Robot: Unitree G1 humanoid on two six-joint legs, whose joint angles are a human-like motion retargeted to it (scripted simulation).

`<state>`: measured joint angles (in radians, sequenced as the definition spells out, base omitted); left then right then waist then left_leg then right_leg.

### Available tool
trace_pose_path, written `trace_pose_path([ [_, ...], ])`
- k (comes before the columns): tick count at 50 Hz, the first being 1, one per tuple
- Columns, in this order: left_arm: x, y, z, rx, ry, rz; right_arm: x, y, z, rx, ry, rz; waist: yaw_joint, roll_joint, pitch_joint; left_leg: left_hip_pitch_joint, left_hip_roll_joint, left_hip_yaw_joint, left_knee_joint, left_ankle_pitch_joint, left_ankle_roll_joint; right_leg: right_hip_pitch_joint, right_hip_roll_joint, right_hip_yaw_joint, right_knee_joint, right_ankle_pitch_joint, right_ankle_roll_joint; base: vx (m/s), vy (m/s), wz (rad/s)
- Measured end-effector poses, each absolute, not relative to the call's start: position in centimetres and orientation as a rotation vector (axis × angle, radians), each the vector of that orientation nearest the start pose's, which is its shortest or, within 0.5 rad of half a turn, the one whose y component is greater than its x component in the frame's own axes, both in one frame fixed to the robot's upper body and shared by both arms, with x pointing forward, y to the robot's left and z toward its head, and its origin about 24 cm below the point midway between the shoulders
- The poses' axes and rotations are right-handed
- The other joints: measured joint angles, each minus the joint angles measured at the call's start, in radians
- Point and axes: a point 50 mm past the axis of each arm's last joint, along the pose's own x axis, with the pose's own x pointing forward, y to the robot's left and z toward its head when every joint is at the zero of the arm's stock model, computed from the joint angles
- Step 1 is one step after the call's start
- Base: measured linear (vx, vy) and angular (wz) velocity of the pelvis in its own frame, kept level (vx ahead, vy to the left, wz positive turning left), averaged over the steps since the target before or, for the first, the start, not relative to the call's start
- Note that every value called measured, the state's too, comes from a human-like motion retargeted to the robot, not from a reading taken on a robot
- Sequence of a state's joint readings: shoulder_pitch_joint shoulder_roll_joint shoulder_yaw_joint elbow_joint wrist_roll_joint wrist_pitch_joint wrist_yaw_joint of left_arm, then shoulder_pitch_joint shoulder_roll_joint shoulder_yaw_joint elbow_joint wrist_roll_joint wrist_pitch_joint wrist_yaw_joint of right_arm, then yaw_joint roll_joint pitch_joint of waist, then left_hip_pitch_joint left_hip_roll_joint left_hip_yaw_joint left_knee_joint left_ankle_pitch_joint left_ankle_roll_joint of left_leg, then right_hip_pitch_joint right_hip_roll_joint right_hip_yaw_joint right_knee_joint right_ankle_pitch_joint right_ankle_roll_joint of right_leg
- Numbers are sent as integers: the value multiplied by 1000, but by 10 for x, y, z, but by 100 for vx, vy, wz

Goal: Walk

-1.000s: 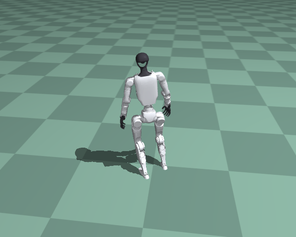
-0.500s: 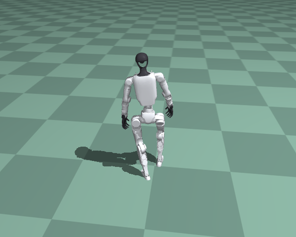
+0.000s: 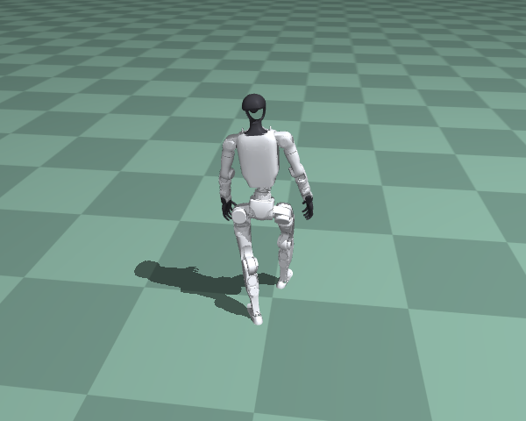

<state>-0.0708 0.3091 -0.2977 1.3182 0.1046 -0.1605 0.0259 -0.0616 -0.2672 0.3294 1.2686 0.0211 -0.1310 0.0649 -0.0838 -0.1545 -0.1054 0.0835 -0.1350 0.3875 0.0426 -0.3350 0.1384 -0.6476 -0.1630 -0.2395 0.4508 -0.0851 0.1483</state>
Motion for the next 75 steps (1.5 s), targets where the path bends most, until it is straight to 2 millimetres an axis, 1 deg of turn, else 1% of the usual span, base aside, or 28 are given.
trace_pose_path([
  [8,108,244,-154,559,1115,-156,117,-229,-154,-392,1097,161,-2,5,4,36,3,8,35,-14,0,19,6,1,20,-28,-10,15,-7,-36],
  [18,106,243,-155,547,1130,-138,121,-234,-151,-404,1078,123,-11,15,20,69,31,-2,144,0,-21,53,54,37,71,-156,-29,21,-10,-43],
  [22,104,243,-156,528,1137,-116,120,-234,-151,-405,1075,117,-6,26,39,59,62,-92,250,41,-66,80,106,64,97,-209,-39,24,-11,-73],
  [26,105,244,-155,506,1137,-84,119,-233,-152,-404,1072,113,-7,47,60,28,99,-145,403,102,-114,117,160,83,116,-239,-46,25,-7,-65],
  [30,106,246,-155,484,1135,-48,116,-230,-153,-401,1076,118,1,82,79,-35,128,-232,594,156,-183,150,236,102,132,-255,-56,23,-3,-79],
  [32,106,246,-154,474,1131,-30,112,-228,-154,-401,1083,125,12,103,85,-86,124,-302,681,37,-189,162,279,115,139,-261,-61,23,-1,-87],
  [33,107,247,-154,470,1126,-21,111,-229,-155,-403,1086,127,14,113,87,-112,137,-311,733,-4,-181,169,295,118,137,-264,-63,24,-1,-68],
  [38,119,253,-148,466,1086,12,105,-230,-156,-410,1116,138,36,143,97,-240,225,-303,964,-82,-146,215,354,140,113,-283,-65,24,-2,-58],
  [40,125,256,-145,466,1065,22,102,-232,-157,-413,1133,140,51,146,102,-294,246,-304,1011,-132,-125,239,366,154,99,-293,-61,25,-3,-57],
  [42,134,259,-141,470,1038,32,102,-234,-157,-413,1146,141,66,141,113,-345,247,-314,1009,-177,-107,284,367,173,52,-292,-56,26,-3,-55],
  [43,135,260,-141,469,1033,36,99,-235,-158,-416,1157,142,75,144,115,-371,251,-318,1008,-204,-100,294,372,180,56,-303,-55,27,-3,-59],
  [45,142,262,-137,473,1014,43,99,-239,-157,-419,1169,141,88,132,126,-412,230,-330,956,-231,-88,341,362,203,9,-305,-49,28,-2,-56],
  [47,140,263,-137,476,1015,44,94,-241,-158,-425,1185,143,103,136,130,-460,222,-348,914,-247,-90,365,368,224,7,-322,-49,29,-2,-62],
  [50,141,264,-137,481,1018,40,96,-247,-156,-430,1189,136,113,122,138,-504,173,-370,785,-211,-99,424,350,265,-52,-326,-44,32,-1,-54],
  [53,134,262,-140,480,1044,30,95,-251,-155,-440,1194,130,122,126,140,-554,143,-396,692,-157,-127,455,352,300,-58,-345,-47,31,1,-60],
  [55,132,261,-142,478,1058,17,99,-256,-153,-452,1186,123,120,112,139,-554,99,-409,558,-78,-145,487,326,324,-89,-348,-46,32,2,-46],
  [57,124,259,-145,476,1082,6,99,-258,-152,-468,1182,124,122,120,137,-587,86,-426,524,-46,-164,498,334,342,-66,-370,-53,30,3,-51],
  [60,115,256,-149,469,1114,-12,105,-262,-150,-495,1165,125,121,122,131,-608,55,-447,439,17,-184,516,328,368,-46,-397,-59,31,5,-45],
  [63,106,253,-152,458,1146,-24,113,-264,-146,-520,1140,125,119,118,129,-604,26,-459,371,73,-191,540,317,393,-23,-427,-66,32,6,-39],
  [67,95,251,-156,441,1189,-32,124,-265,-142,-540,1102,120,117,109,132,-585,-9,-466,340,124,-189,578,301,426,19,-467,-71,33,7,-39],
  [70,87,249,-159,425,1217,-30,132,-265,-139,-546,1073,115,116,100,138,-565,-33,-466,352,138,-179,609,286,450,54,-491,-70,34,7,-38],
  [73,80,248,-161,408,1239,-22,139,-263,-137,-546,1045,111,115,88,143,-538,-58,-463,381,115,-154,641,268,470,89,-497,-58,35,8,-39],
  [75,77,248,-161,399,1251,-15,143,-261,-136,-544,1028,109,116,79,147,-518,-71,-456,402,83,-129,656,252,473,107,-476,-42,34,8,-40],
])
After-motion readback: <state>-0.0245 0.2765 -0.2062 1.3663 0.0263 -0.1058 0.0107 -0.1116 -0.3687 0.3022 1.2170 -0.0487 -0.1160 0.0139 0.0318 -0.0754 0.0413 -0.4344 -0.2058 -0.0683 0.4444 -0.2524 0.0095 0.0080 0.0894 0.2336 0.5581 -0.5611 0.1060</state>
